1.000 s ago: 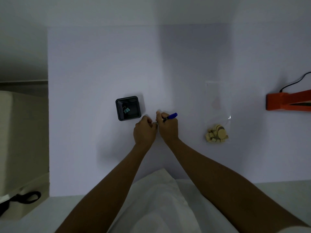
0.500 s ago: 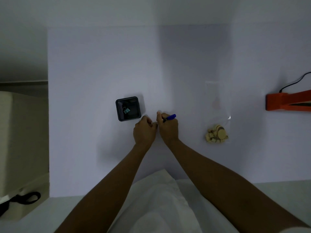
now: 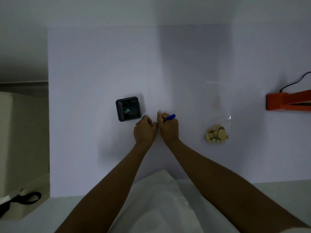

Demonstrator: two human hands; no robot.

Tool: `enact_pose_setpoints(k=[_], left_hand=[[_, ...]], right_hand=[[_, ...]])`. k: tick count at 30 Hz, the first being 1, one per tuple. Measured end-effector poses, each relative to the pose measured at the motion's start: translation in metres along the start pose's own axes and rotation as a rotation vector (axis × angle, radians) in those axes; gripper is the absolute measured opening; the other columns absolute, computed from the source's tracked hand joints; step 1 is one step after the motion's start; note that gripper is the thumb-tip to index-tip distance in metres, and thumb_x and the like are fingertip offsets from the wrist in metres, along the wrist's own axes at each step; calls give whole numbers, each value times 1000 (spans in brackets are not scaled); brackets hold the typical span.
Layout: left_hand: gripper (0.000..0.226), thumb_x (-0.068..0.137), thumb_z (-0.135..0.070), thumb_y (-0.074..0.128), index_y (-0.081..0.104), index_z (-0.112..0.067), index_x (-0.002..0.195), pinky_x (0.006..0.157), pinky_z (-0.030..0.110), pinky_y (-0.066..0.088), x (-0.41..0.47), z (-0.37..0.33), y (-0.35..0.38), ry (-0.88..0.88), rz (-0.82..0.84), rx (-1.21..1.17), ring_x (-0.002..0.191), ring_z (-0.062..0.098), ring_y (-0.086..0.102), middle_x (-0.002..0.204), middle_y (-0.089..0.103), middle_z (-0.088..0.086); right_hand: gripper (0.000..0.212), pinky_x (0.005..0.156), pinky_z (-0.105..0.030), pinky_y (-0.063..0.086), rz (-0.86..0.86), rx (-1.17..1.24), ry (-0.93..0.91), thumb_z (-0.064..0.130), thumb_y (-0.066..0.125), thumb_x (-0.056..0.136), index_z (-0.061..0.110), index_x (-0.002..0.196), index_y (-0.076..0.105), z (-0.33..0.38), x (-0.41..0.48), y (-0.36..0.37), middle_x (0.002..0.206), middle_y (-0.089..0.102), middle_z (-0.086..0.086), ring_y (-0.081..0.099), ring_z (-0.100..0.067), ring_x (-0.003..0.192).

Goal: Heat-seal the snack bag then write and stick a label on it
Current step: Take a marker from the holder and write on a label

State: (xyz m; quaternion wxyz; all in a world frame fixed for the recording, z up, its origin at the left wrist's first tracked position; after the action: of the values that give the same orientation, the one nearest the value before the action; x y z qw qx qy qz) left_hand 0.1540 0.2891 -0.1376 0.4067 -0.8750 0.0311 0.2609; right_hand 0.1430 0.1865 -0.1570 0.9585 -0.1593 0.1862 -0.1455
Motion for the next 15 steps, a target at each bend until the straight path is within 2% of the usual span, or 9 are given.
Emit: enact_pose_setpoints(k=[5, 9, 15], left_hand=[[21, 84, -29, 70, 56, -13, 79, 56, 26, 41, 0, 0, 0, 9, -3, 12, 62, 16, 58, 69, 60, 1], [21, 83, -28, 68, 57, -11, 79, 55, 26, 41, 0, -2, -1, 4, -11, 26, 61, 17, 57, 69, 60, 2], [19, 90, -26, 60, 58, -10, 81, 49, 23, 35, -2, -4, -2, 15, -12, 32, 61, 17, 58, 71, 62, 4]], right_hand=[[47, 51, -26, 33, -11, -20, -10, 16, 54, 100, 16, 56, 39, 0, 1, -3, 51, 38, 4, 37, -9, 49], [51, 49, -16, 30, -17, -37, 2, 16, 55, 100, 23, 53, 35, 1, 1, -2, 48, 37, 8, 36, -6, 45], [46, 50, -18, 34, 31, -41, 24, 21, 55, 100, 11, 56, 45, 2, -3, 4, 50, 44, -1, 40, -7, 47]])
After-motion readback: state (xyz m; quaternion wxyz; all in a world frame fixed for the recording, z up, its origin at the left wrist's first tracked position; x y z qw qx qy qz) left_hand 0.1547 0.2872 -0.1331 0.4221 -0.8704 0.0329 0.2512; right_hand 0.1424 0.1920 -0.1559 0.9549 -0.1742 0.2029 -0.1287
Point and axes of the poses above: each hand's wrist, its own x-axis towards the middle knuckle, its own y-axis out of the palm, z = x × y, the point moved 1 cm from there along x, towards the middle knuckle
